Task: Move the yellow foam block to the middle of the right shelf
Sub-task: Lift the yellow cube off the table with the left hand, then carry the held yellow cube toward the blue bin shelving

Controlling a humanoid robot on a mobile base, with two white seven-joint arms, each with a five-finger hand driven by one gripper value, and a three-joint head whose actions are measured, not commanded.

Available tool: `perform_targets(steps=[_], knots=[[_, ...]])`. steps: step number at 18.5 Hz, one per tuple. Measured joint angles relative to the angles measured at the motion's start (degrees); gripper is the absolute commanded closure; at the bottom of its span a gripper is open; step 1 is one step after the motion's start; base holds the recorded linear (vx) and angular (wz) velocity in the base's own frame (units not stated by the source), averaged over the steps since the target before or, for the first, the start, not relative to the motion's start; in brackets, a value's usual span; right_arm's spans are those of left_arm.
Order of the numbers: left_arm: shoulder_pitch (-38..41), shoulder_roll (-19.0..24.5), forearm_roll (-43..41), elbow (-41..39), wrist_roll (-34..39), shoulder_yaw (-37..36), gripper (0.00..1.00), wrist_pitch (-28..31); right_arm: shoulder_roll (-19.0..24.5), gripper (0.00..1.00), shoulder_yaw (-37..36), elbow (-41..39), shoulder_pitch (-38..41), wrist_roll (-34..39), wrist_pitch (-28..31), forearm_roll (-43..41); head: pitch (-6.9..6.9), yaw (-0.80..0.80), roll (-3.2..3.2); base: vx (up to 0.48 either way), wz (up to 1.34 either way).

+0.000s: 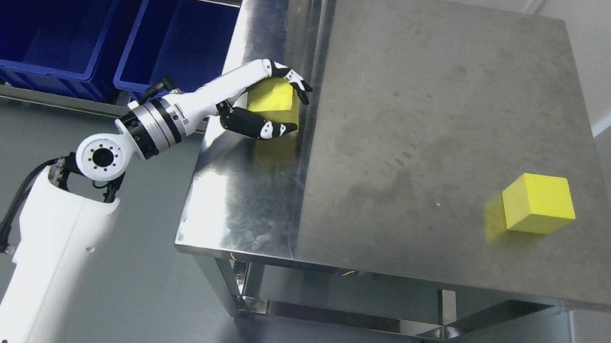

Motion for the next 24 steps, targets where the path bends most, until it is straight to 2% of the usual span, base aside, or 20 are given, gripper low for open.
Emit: perform_targets(steps=[6,14,18,24], knots=[[0.59,-2.59,5.75,-0.43,3.50,6.23,1.00,0.23,0.00,0.00,0.00,0.00,0.00,0.00,0.00,0.00,0.00,0.00,0.00,-0.002,0.28],[3.86,-4.49,17.02,-1.08,9.11,13.92,0.99,1.82,0.00,0.00,0.00,0.00,-0.01,0.00,0.00,0.00,0.00,0.00,0.00,-0.025,0.94],[6.07,-5.05,21.06,-1.20,9.76,16.27,0.99,-2.14,0.00,0.00,0.00,0.00,-0.01,0.00,0.00,0.00,0.00,0.00,0.00,-0.044,1.16],[7.67,-5.53,23.79,0.23,13.05,18.39,0.99,-13.60,0.00,0.00,0.00,0.00,-0.01,0.00,-0.02,0.00,0.00,0.00,0.00,-0.015,1.10]])
